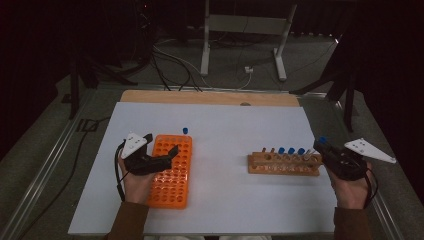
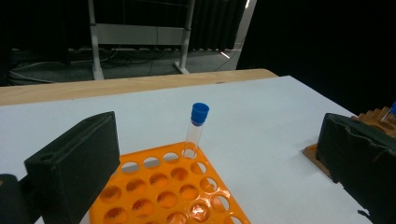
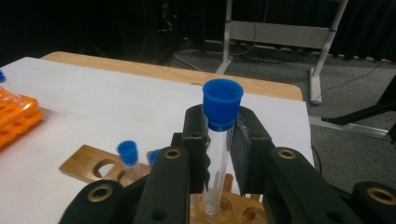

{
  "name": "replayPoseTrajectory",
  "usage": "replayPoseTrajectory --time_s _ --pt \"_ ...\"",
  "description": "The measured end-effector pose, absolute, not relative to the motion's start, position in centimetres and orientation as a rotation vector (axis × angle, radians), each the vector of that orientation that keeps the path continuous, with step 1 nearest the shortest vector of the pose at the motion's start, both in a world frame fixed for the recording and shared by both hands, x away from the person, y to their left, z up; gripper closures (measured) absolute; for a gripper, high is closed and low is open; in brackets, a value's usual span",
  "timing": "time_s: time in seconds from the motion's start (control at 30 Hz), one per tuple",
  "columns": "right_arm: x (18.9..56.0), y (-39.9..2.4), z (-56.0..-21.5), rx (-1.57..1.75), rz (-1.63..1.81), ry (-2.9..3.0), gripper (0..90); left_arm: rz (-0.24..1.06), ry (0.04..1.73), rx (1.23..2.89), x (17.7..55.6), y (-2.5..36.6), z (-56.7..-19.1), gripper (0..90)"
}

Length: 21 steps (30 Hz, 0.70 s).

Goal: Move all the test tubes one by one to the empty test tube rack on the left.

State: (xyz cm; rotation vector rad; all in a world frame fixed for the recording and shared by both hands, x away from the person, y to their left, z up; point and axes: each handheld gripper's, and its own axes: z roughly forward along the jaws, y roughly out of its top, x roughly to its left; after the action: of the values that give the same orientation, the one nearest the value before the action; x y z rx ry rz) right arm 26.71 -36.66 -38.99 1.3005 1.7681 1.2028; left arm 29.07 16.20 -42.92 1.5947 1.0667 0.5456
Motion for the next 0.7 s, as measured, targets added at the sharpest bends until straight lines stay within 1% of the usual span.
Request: replayPoseTrajectory --time_s 0.17,0.37,0.7 --pt "26.6 -35.9 -38.6 1.278 1.207 1.813 76.9 0.545 1.050 1.598 29.0 15.5 -42.9 0.8" --pt "26.7 -34.4 -38.5 1.246 1.234 1.873 76.9 0.524 0.999 1.643 29.1 13.2 -43.0 0.8" --pt "27.0 -31.6 -38.5 1.199 1.327 1.943 76.9 0.494 0.941 1.659 29.6 10.0 -43.0 0.8"
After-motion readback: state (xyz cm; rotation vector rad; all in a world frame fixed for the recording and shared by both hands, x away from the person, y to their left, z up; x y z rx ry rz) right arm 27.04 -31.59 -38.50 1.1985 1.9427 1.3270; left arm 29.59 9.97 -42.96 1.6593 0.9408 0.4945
